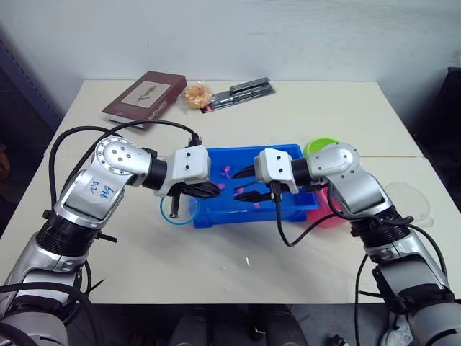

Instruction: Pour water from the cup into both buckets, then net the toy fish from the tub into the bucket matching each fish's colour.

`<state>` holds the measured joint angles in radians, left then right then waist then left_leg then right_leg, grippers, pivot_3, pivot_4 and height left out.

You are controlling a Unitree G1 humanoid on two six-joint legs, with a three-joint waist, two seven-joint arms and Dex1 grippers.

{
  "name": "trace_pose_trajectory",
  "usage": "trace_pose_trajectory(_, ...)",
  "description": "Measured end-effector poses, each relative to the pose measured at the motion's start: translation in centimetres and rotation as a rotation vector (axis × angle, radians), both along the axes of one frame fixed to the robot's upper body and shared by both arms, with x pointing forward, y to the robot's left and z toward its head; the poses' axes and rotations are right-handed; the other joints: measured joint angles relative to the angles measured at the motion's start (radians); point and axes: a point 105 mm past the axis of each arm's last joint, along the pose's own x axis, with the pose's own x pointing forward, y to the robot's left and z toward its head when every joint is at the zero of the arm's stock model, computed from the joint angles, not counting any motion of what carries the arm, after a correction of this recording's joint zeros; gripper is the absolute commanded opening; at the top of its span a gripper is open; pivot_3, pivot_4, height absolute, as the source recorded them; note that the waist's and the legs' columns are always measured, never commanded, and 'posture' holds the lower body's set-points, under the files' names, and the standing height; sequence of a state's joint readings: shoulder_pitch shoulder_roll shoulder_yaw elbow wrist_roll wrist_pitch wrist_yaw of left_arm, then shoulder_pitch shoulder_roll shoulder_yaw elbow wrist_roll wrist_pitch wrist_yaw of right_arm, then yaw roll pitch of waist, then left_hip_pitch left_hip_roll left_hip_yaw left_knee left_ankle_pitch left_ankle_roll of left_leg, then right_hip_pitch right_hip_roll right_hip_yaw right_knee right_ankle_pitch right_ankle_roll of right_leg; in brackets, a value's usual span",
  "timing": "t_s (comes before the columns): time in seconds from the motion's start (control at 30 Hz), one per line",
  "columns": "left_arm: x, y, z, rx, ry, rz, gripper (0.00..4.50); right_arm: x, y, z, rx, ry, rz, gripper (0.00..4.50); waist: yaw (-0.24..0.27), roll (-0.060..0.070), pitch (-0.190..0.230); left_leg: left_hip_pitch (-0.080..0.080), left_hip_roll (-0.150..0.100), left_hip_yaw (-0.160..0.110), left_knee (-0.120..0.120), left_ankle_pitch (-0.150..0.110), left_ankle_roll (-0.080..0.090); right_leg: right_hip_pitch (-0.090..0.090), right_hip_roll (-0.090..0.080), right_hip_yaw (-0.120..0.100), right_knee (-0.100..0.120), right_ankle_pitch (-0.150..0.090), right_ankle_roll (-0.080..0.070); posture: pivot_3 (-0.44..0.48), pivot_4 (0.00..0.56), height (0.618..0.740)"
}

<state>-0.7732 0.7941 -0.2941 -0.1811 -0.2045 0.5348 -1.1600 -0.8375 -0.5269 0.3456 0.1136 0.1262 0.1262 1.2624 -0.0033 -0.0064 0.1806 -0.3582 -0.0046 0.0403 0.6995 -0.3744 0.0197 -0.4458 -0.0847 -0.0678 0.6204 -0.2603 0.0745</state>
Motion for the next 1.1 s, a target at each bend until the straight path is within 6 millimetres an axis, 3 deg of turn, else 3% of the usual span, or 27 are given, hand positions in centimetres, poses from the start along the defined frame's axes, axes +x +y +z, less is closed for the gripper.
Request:
trace_pose_trajectory(0.1,0.1,0.1,0.0,0.005,-0.007,0.005,0.00,-0.3,0.1,0.0,-0.008,0.004,0.022,0.05,0.000,0.000,0.000,0.000,0.000,0.000,0.000,0.000,0.000,0.000,0.000,0.000,0.000,0.000,0.000,0.000,0.150,0.740)
trace_pose_trajectory(0.33,0.4,0.0,0.0,-0.014,0.016,0.018,0.00,-0.3,0.1,0.0,-0.011,0.003,0.020,0.02,0.000,0.000,0.000,0.000,0.000,0.000,0.000,0.000,0.000,0.000,0.000,0.000,0.000,0.000,0.000,0.000,0.150,0.740)
trace_pose_trajectory(0.47,0.3,-0.1,0.7,-0.112,0.094,0.036,1.28,-0.4,-0.6,0.3,-0.035,-0.014,0.017,0.00,0.000,0.000,0.000,-0.001,0.000,0.000,0.000,0.000,0.000,0.000,0.000,0.000,0.000,0.000,0.000,0.000,0.150,0.740)
trace_pose_trajectory(0.5,-0.1,0.1,1.5,-0.159,0.123,0.038,1.82,-0.5,-1.1,0.5,-0.049,-0.027,0.014,0.00,0.000,0.000,0.000,-0.001,0.000,-0.001,0.000,0.000,0.000,0.000,0.000,0.000,0.000,0.000,0.000,0.000,0.150,0.740)
trace_pose_trajectory(0.63,-2.5,1.9,5.1,-0.307,0.170,0.018,3.54,-0.5,-5.7,2.1,-0.110,-0.114,-0.080,0.00,0.002,0.000,0.000,-0.001,0.000,-0.002,0.000,0.000,0.000,0.000,-0.001,-0.001,-0.001,0.000,0.000,0.000,0.150,0.740)
trace_pose_trajectory(0.7,-3.2,3.6,4.9,-0.319,0.172,0.062,4.45,-0.2,-8.3,2.3,-0.171,-0.199,-0.137,0.00,0.001,0.000,0.000,0.001,0.000,-0.001,-0.001,0.000,-0.001,0.002,-0.001,0.000,-0.002,0.000,0.000,0.000,0.150,0.740)
trace_pose_trajectory(0.73,-3.7,4.5,4.1,-0.320,0.202,0.093,4.49,-0.2,-10.1,2.0,-0.219,-0.242,-0.169,0.00,0.001,0.000,0.000,0.002,0.000,-0.001,-0.001,0.000,-0.001,0.002,-0.001,0.000,-0.002,0.000,0.000,0.000,0.150,0.740)
trace_pose_trajectory(0.93,-5.2,6.5,0.1,-0.301,0.296,0.174,4.49,0.6,-14.5,1.0,-0.339,-0.415,-0.242,0.00,-0.002,-0.001,0.001,0.004,0.001,0.002,0.000,0.000,-0.002,0.002,0.000,0.003,-0.001,-0.001,-0.001,0.000,0.150,0.740)
trace_pose_trajectory(1.1,-4.6,6.7,-0.5,-0.304,0.237,0.218,4.49,1.3,-16.0,-0.2,-0.445,-0.562,-0.220,0.00,-0.001,-0.001,0.000,0.004,0.001,0.003,0.000,0.000,-0.002,0.002,0.000,0.004,-0.001,-0.001,-0.001,0.000,0.150,0.740)
